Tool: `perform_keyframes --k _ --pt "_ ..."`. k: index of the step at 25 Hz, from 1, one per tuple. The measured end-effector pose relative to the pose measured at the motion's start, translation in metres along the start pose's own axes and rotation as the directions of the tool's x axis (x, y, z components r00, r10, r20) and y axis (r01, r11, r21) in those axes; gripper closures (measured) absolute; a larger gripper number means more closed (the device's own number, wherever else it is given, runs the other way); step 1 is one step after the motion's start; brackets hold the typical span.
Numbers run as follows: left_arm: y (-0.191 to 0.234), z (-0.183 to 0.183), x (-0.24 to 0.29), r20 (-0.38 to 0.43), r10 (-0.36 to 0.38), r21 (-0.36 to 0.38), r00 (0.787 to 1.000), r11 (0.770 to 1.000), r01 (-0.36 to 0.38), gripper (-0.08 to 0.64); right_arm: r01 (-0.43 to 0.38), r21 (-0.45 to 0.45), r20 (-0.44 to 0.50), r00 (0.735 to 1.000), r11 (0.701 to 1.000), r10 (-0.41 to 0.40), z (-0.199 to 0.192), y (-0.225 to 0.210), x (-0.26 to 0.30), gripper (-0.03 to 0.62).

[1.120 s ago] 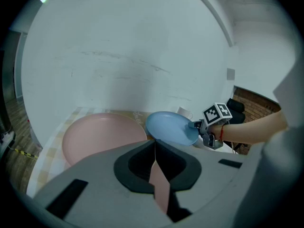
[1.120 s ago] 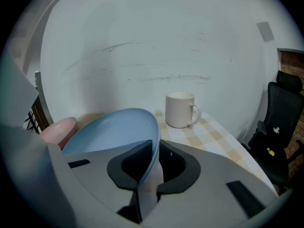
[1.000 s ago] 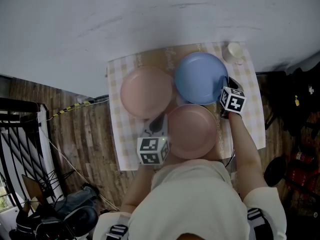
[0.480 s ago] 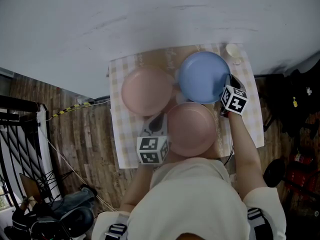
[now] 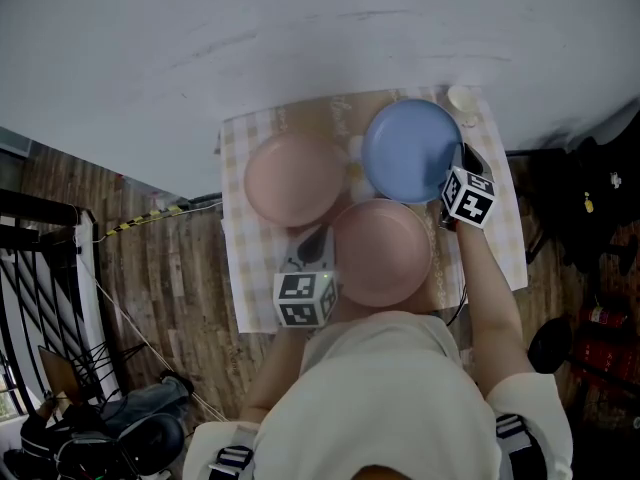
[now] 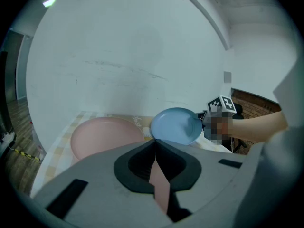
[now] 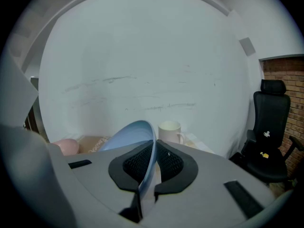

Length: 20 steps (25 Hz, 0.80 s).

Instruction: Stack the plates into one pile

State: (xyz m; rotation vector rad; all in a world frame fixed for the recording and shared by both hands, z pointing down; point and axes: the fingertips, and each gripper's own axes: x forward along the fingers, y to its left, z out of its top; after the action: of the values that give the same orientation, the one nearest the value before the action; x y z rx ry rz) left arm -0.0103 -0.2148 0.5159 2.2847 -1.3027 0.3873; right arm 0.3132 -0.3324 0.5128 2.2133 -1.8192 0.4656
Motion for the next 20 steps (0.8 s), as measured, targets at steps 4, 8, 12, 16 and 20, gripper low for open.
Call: perform_keyframes --k 4,8,12,16,20 --pt "-0.003 0.001 -0.004 0.012 -0.001 0.001 1.000 1.000 0.001 0.557 -0.001 -0.010 0.022 1.000 1.000 0.001 0.007 0.000 -0.006 0.580" --pt "-0.006 0.002 -0.009 0.021 0.002 0.001 1.000 1.000 -0.002 0.557 -0.001 -0.014 0.049 0.999 1.000 0.002 0.018 0.001 -0.012 0.579" --pt "-0.008 0.000 -0.014 0.028 0.005 0.000 1.000 1.000 -0.005 0.557 -0.008 -0.008 0.078 0.997 1.000 0.009 0.028 0.002 -0.019 0.579" --pt "-0.010 -0.002 -0.021 0.032 0.008 -0.001 0.999 1.000 -0.008 0.557 -0.025 -0.005 0.107 0.994 1.000 0.026 0.039 0.007 -0.029 0.578" --pt "-0.010 -0.004 -0.029 0.040 0.013 -0.003 0.999 1.000 -0.013 0.557 -0.044 0.005 0.129 0.991 0.999 0.043 0.047 0.014 -0.039 0.578"
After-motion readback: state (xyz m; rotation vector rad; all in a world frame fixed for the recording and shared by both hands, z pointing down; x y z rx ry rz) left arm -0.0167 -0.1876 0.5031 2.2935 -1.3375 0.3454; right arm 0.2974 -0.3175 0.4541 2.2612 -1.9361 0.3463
